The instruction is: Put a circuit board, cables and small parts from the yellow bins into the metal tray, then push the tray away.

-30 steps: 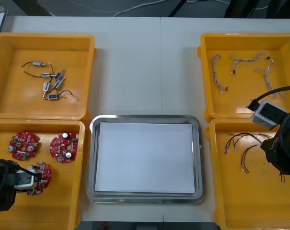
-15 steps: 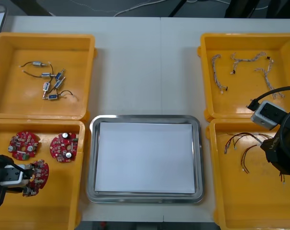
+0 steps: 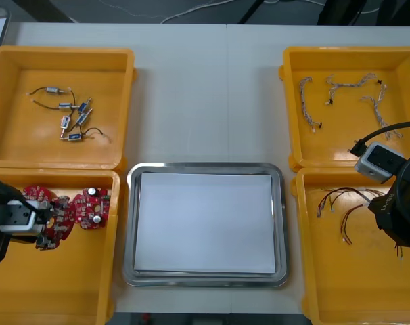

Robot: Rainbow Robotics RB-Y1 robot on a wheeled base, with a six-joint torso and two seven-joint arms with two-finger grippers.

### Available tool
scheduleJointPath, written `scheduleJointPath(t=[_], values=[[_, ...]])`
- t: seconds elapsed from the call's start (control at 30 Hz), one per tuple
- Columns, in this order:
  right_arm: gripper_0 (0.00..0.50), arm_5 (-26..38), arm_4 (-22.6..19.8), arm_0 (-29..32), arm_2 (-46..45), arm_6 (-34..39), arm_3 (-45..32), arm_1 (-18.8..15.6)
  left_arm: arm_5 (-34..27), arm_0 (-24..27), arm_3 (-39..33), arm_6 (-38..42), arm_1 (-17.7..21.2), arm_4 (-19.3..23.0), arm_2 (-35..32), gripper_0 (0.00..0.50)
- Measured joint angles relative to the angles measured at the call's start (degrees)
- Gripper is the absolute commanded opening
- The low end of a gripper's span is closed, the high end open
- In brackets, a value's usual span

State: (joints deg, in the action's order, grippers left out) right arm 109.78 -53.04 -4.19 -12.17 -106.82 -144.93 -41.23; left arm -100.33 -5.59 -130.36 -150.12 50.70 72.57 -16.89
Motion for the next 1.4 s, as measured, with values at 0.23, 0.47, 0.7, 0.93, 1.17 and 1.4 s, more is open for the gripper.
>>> scheduleJointPath(t=[0.23, 0.47, 0.7, 0.93, 1.17, 1.4], values=[[0.000, 0.0, 0.0, 0.0, 0.0, 0.0, 0.0, 0.0, -3.2, 4.4, -5.9, 42.7, 0.0, -0.5, 1.2, 0.000], [0.000, 0.0, 0.0, 0.0, 0.0, 0.0, 0.0, 0.0, -4.6, 9.4, -7.8, 53.0, 1.0, -1.2, 6.6, 0.000], [0.000, 0.0, 0.0, -0.1, 0.0, 0.0, 0.0, 0.0, -5.4, 13.7, -9.9, 56.7, 2.0, -2.6, 13.0, 0.000], [0.000, 0.0, 0.0, -0.1, 0.0, 0.0, 0.0, 0.0, -6.0, 20.4, -12.3, 86.3, 2.1, -8.1, 24.1, 0.000], [0.000, 0.0, 0.0, -0.1, 0.0, 0.0, 0.0, 0.0, -6.0, 26.6, -12.8, 98.9, 2.1, -10.9, 33.4, 0.000], [0.000, 0.0, 0.0, -0.1, 0.0, 0.0, 0.0, 0.0, -6.1, 31.1, -13.5, 99.4, 2.1, -14.5, 41.2, 0.000]])
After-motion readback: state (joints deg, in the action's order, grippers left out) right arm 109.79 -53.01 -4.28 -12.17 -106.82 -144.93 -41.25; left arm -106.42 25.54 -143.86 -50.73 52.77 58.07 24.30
